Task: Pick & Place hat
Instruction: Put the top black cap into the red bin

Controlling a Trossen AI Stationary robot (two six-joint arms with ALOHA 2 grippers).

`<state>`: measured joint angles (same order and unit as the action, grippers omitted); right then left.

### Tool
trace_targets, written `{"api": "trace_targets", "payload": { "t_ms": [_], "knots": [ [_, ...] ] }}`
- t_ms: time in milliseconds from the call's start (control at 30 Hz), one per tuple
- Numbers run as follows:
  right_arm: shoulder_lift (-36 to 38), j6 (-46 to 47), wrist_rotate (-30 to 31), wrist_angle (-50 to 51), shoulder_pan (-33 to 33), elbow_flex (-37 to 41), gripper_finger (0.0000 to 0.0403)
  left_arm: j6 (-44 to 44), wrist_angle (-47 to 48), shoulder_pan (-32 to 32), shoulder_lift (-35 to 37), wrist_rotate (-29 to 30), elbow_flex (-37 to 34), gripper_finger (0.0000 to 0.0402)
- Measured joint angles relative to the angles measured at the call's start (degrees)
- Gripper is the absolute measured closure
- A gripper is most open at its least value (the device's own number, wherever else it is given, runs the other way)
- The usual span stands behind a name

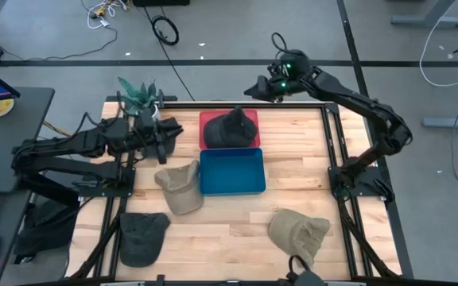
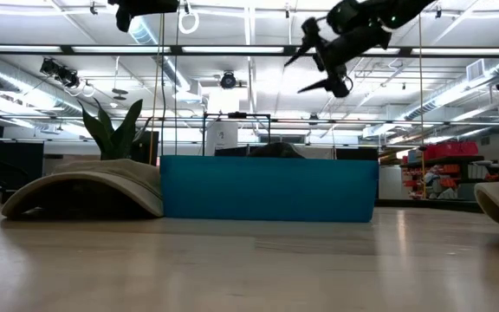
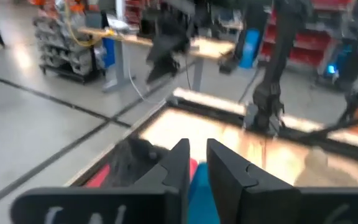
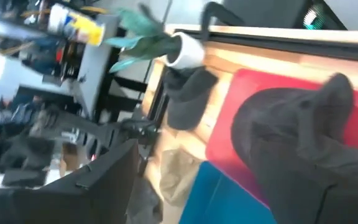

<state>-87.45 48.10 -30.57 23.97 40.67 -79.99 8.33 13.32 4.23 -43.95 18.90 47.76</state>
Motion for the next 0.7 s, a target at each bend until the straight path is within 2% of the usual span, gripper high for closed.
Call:
{"api": "trace_targets", "payload": {
  "t_ms": [233, 367, 467, 533, 700],
  "knots": [
    [1.52, -6.18, 1.18, -1.17, -1.48, 0.0, 0.0091, -3.6, 15.78, 0.04, -7.87, -0.64, 9.9, 0.0233],
    [1.52, -7.85, 1.29, -1.03, -1.47, 0.0, 0.0092, -10.25, 28.2, 0.09, -14.86, 3.25, 18.86, 0.0193],
    [1.52, -9.45, 1.25, -1.1, -1.47, 0.0, 0.0092, -17.73, 35.0, 0.53, -20.35, 5.83, 23.85, 0.019],
    [1.5, -10.66, 1.23, -1.08, -1.47, 0.0, 0.0092, -21.87, 37.45, 1.55, -23.46, 5.33, 25.44, 0.0197],
    [1.49, -14.18, 1.21, 0.31, -1.47, 0.0, 0.0092, -24.13, 39.51, 5.22, -28.46, -5.44, 25.96, 0.0214]
  ]
}}
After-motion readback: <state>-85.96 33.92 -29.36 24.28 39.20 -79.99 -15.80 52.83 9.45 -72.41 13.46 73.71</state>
